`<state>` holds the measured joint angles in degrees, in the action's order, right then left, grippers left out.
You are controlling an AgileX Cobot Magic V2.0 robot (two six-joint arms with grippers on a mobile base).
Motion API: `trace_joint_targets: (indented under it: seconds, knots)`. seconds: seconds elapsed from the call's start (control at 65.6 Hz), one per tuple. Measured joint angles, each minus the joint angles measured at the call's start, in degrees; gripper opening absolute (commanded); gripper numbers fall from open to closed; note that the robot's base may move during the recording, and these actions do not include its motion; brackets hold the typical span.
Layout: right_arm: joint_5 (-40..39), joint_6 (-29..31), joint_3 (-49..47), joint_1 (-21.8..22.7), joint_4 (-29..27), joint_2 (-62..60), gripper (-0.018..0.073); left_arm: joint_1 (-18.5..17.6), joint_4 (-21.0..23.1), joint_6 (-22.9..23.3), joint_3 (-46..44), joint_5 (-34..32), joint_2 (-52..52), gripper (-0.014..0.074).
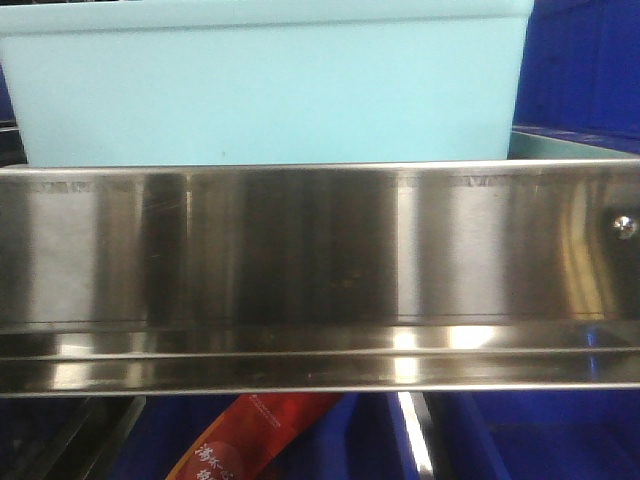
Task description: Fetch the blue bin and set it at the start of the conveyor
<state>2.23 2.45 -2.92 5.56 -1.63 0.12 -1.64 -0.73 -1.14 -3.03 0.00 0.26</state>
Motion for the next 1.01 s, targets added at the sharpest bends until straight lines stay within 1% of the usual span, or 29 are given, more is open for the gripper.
trace_joint_targets:
  seconds: [0.168, 0.29, 0.427, 0.488, 0.625, 0.777, 0.884, 1.006]
  knots:
    - [9.06, 0.00, -9.80, 0.00, 0.00, -0.12, -0.0165, 0.00, 0.00, 0.00, -9.97, 8.07, 0.10, -0.0111]
    - [15.31, 0.00, -16.81, 0.00, 0.00, 1.33, -0.0165, 0.00, 0.00, 0.00, -16.69, 12.33, 3.22, -0.0111]
    - [21.80, 0.00, -24.69, 0.00, -0.04, 7.28, -0.0165, 0.00, 0.00, 0.00, -24.83, 17.36, 10.27, -0.0111]
    - [24.71, 0.00, -28.32, 0.00, -0.04, 10.94, -0.0165, 0.00, 0.00, 0.00, -29.03, 20.76, 14.47, -0.0111]
    - [29.22, 0.00, -36.07, 0.00, -0.14, 19.74, -0.0165, 0.00, 0.00, 0.00, -38.19, 26.88, 22.52, -0.0111]
    - [29.90, 0.00, -42.35, 0.00, -0.25, 27.52, -0.0165, 0.00, 0.00, 0.00, -43.99, 28.17, 27.80, -0.0111]
    - [27.87, 0.00, -44.01, 0.00, -0.25, 30.63, -0.0165, 0.00, 0.00, 0.00, -44.86, 28.04, 29.00, -0.0111]
    - [26.62, 0.00, -44.13, 0.00, -2.15, 31.78, -0.0165, 0.00, 0.00, 0.00, -45.09, 27.89, 29.14, -0.0111]
